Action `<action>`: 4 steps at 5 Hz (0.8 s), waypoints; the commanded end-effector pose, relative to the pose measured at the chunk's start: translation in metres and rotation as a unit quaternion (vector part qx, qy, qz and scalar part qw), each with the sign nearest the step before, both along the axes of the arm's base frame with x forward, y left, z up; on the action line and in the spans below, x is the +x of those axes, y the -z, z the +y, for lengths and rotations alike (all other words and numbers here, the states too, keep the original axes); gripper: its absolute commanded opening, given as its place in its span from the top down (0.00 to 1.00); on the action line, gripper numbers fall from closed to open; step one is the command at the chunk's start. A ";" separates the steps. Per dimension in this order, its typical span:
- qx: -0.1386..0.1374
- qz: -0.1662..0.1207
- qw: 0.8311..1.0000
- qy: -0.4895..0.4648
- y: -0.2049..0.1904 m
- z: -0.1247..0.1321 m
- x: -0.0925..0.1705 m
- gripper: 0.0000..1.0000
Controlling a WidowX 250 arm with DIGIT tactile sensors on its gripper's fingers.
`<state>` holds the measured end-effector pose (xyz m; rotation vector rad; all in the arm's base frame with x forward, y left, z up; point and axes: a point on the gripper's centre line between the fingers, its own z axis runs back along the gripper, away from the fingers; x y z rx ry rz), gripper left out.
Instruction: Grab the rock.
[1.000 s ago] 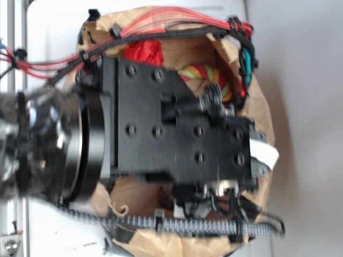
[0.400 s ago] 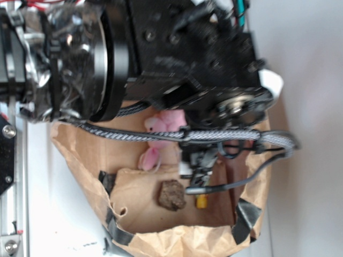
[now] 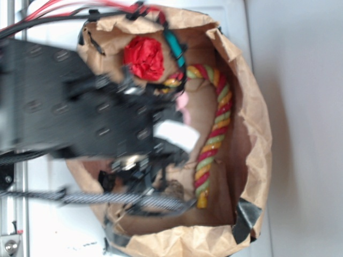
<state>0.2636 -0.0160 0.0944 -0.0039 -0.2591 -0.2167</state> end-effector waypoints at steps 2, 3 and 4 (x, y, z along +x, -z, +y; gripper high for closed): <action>-0.013 -0.042 0.998 0.034 -0.017 -0.019 -0.010 0.00; -0.024 -0.027 0.999 0.038 -0.011 -0.028 0.000 0.00; -0.017 -0.028 0.999 0.038 -0.006 -0.041 0.007 0.00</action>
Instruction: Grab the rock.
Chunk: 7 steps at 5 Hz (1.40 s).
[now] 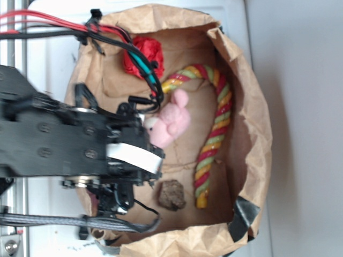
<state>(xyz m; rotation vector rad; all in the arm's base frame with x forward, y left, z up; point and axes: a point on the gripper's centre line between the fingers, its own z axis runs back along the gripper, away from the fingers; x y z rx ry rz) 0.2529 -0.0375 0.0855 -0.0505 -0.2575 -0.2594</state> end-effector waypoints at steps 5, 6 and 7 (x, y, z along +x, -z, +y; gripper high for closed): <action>-0.011 -0.018 0.999 0.041 0.011 -0.061 0.043 0.00; -0.004 -0.018 0.999 0.036 0.015 -0.063 0.049 0.00; 0.003 -0.019 0.999 0.029 0.021 -0.061 0.054 0.00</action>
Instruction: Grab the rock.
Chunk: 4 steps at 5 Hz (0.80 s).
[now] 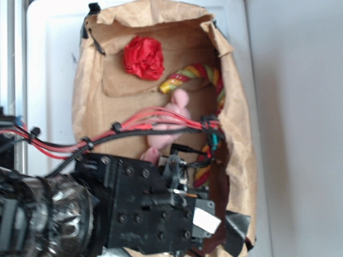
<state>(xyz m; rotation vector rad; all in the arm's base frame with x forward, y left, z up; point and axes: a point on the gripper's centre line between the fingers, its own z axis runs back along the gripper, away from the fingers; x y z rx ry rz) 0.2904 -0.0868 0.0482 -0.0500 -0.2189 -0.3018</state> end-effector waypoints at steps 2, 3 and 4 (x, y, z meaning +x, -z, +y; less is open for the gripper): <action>0.018 -0.046 0.999 0.002 0.002 -0.011 0.025 0.00; 0.015 -0.050 0.999 -0.006 0.004 -0.009 0.023 1.00; 0.013 -0.060 0.998 -0.012 0.001 -0.005 0.023 1.00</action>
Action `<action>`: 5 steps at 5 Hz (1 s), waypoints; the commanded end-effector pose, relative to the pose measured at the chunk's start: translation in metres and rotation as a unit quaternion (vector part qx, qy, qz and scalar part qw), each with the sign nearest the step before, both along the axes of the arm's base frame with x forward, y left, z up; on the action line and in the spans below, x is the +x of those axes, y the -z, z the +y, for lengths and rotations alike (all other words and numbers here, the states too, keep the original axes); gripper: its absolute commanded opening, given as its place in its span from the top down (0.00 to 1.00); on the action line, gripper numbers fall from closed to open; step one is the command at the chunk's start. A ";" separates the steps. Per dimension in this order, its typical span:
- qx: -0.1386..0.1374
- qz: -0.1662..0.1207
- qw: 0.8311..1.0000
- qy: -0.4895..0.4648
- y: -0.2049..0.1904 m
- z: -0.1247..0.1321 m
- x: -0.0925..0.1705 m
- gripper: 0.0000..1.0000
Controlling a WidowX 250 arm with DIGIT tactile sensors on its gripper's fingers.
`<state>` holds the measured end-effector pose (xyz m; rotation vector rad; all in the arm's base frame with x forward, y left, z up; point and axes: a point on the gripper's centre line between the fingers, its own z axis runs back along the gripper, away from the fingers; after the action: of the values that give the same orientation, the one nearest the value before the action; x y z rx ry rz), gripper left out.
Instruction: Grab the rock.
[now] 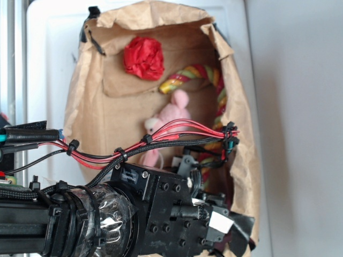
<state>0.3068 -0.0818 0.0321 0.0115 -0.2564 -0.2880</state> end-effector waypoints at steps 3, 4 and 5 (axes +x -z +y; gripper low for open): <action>-0.074 -0.014 0.994 -0.077 -0.081 0.053 0.013 1.00; -0.083 -0.012 0.992 -0.089 -0.087 0.062 0.016 1.00; -0.085 -0.016 0.991 -0.099 -0.090 0.066 0.020 1.00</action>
<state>0.3132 -0.0012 0.0842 0.0257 -0.1736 -0.1865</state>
